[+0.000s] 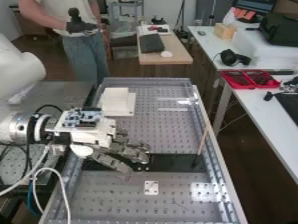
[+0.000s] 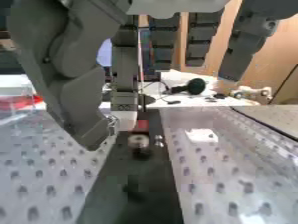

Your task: Grab the larger nut and place it in the white container

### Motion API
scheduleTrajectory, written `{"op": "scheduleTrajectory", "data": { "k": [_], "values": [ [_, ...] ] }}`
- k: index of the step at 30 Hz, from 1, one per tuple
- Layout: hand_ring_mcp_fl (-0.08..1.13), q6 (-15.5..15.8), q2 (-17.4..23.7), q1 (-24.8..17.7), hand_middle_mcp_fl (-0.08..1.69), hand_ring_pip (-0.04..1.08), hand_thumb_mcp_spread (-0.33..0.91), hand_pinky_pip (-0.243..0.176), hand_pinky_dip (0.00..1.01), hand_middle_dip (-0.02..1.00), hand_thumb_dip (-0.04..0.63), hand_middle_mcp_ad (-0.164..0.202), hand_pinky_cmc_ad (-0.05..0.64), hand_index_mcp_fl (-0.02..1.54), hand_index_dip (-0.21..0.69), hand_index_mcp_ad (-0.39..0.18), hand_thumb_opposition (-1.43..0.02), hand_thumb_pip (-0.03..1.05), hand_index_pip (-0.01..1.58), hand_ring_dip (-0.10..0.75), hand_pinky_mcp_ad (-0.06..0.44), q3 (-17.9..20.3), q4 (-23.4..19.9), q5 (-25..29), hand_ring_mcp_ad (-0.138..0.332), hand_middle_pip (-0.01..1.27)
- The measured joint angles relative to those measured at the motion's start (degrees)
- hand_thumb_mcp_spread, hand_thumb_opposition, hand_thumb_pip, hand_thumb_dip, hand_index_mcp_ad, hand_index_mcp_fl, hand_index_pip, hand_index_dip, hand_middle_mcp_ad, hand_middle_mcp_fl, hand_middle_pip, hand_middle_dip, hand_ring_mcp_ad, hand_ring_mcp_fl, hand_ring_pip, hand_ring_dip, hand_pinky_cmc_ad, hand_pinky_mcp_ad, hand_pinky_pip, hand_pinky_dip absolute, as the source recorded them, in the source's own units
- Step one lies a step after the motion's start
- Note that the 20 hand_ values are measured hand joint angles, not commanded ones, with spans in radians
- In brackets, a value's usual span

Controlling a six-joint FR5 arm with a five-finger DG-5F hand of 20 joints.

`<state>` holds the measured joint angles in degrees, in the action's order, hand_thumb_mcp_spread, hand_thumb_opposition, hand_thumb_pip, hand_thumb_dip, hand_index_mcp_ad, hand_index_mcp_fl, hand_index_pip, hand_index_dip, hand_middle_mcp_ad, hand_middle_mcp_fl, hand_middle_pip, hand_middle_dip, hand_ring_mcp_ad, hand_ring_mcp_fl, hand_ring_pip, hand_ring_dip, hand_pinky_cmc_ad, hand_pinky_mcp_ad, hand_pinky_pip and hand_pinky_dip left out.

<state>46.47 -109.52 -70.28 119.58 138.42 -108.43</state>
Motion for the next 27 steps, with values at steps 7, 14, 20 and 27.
{"op": "scheduleTrajectory", "data": {
  "k": [7, 14, 20, 27],
  "values": [
    [0.0, -2.0, 3.6, -2.8, 0.06, 0.17, 0.34, -0.089, 0.56, 0.19, 0.215, 0.082, 0.337, 0.34, 0.037, -0.098, -0.91, 0.73, 1.51, 0.124, 0.291, 0.1, 0.3, -3.6, 0.143, 0.14],
    [0.0, -3.7, 6.5, -6.5, 0.06, 0.15, 0.34, -0.089, 0.54, 0.19, 0.215, 0.084, 0.337, 0.34, 0.037, -0.098, -0.91, 0.73, 1.51, 0.124, 0.291, 0.0, 2.4, -8.1, 0.143, 0.14],
    [0.0, -3.8, 8.8, -11.1, 0.06, 0.13, 0.34, -0.089, 0.53, 0.2, 0.213, 0.084, 0.337, 0.34, 0.037, -0.098, -0.91, 0.73, 1.51, 0.126, 0.291, 1.0, 3.4, -9.7, 0.143, 0.14],
    [0.0, -3.8, 11.1, -18.8, 0.06, 0.11, 0.34, -0.089, 0.52, 0.2, 0.213, 0.079, 0.337, 0.34, 0.037, -0.098, -0.91, 0.73, 1.51, 0.134, 0.295, 4.1, 3.3, -7.4, 0.136, 0.14]
  ]
}}
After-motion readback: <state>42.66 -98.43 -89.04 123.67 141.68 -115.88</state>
